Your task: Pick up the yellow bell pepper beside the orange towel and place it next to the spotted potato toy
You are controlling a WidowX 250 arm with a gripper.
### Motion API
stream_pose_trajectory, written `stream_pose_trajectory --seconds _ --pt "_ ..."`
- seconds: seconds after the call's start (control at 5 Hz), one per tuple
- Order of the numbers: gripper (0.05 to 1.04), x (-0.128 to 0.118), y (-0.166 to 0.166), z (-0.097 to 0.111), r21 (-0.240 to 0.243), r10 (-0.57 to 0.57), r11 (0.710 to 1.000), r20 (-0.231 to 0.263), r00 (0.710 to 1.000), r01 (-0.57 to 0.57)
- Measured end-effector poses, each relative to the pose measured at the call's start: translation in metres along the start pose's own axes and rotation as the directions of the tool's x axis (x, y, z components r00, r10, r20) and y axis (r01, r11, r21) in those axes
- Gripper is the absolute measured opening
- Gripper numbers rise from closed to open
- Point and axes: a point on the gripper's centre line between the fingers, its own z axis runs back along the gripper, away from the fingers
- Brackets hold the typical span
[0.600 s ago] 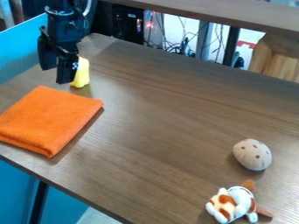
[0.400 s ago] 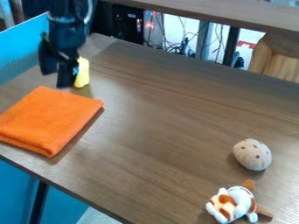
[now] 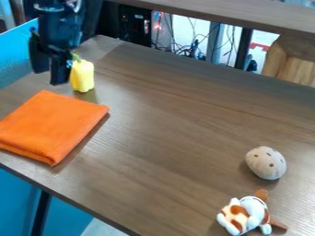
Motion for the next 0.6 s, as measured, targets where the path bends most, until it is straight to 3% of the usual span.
stream_pose_trajectory --seconds 0.2,0.6 --pt "1.003 0.008 0.009 -0.003 -0.003 0.034 0.999 -0.005 0.999 -0.034" --pt "1.003 0.034 0.028 0.006 0.011 0.071 0.997 0.039 0.997 -0.071"
